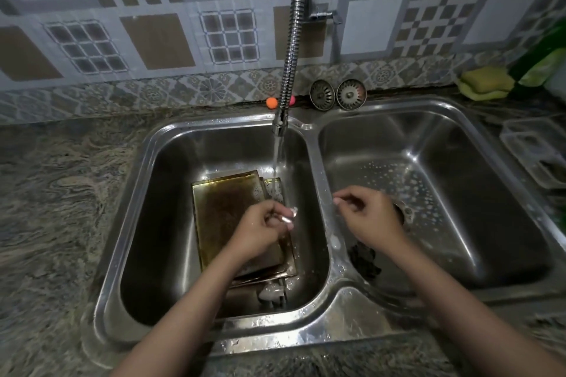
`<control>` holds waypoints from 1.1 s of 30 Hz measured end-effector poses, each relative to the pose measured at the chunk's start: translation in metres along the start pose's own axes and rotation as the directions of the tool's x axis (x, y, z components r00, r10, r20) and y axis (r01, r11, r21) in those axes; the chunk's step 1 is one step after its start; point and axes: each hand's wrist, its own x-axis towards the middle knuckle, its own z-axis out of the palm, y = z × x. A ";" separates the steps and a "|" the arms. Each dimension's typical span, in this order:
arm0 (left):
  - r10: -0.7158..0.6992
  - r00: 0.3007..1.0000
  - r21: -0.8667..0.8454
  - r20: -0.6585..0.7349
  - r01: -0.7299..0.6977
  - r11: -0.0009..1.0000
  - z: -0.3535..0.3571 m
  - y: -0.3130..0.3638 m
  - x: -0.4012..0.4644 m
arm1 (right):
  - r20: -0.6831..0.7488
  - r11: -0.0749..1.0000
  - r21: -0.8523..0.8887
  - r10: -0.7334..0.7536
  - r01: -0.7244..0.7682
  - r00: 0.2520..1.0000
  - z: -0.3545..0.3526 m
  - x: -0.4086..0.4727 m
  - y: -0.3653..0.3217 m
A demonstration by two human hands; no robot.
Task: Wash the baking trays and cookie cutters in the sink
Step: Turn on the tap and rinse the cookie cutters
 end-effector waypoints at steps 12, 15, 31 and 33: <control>0.197 0.952 -0.077 -0.236 -0.220 0.972 -0.028 0.039 0.012 | 0.098 0.846 0.529 0.016 -0.066 0.995 0.058 0.040 -0.045; 0.207 0.916 -0.057 -0.343 -0.240 0.969 -0.024 0.036 0.019 | 0.054 0.824 0.564 0.024 -0.051 0.998 0.059 0.041 -0.043; 0.176 0.905 -0.113 -0.387 -0.236 0.965 -0.015 0.044 0.026 | -0.019 0.777 0.629 -0.012 0.021 1.000 0.053 0.046 -0.038; 0.163 0.906 -0.140 -0.391 -0.233 0.962 -0.019 0.041 0.025 | -0.005 0.773 0.634 -0.026 0.024 1.000 0.057 0.046 -0.040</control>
